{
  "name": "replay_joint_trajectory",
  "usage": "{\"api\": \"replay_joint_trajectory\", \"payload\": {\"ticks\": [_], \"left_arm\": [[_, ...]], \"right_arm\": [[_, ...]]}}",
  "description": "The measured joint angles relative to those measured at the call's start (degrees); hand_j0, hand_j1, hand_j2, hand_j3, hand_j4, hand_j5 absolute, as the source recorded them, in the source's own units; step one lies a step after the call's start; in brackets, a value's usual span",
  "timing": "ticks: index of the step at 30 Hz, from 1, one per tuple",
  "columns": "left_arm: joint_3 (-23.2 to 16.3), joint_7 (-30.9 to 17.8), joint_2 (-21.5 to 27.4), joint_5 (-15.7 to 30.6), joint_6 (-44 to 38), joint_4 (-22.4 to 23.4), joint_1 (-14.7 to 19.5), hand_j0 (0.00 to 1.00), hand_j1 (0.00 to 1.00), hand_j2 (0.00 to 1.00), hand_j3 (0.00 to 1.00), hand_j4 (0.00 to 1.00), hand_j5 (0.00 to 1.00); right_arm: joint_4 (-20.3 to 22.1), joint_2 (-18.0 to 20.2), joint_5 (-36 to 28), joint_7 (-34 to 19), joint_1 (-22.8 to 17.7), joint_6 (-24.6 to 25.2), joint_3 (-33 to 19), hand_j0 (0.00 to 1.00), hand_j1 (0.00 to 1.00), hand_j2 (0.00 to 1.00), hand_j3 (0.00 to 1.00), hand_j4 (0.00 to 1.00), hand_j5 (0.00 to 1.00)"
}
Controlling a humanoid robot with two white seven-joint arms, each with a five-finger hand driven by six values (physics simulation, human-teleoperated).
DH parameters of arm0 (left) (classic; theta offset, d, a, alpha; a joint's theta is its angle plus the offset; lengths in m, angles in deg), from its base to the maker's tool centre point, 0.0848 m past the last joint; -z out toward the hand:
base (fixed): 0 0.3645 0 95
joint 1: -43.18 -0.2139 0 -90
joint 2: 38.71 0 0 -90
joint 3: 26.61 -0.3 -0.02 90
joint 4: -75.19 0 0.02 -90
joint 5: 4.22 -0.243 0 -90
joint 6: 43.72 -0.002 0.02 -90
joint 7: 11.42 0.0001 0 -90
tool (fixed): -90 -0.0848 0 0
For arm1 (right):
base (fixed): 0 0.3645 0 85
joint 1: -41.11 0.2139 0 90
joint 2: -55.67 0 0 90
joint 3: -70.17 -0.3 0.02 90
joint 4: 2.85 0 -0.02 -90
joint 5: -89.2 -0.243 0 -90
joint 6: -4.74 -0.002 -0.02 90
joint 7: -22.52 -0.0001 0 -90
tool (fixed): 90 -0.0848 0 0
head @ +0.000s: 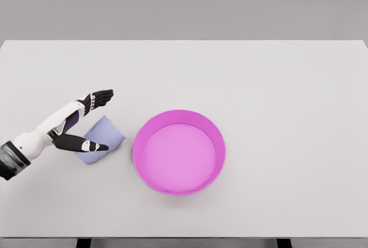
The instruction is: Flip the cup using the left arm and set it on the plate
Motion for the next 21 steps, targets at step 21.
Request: {"api": "replay_joint_trajectory", "payload": {"ticks": [21], "left_arm": [[1.1, 0.7, -2.0, 0.0, -4.6, 0.0, -1.1, 1.0, 1.0, 1.0, 1.0, 1.0, 1.0]], "right_arm": [[0.0, 0.0, 0.0, 0.0, 0.0, 0.0, 0.0, 1.0, 1.0, 1.0, 1.0, 1.0, 1.0]]}}
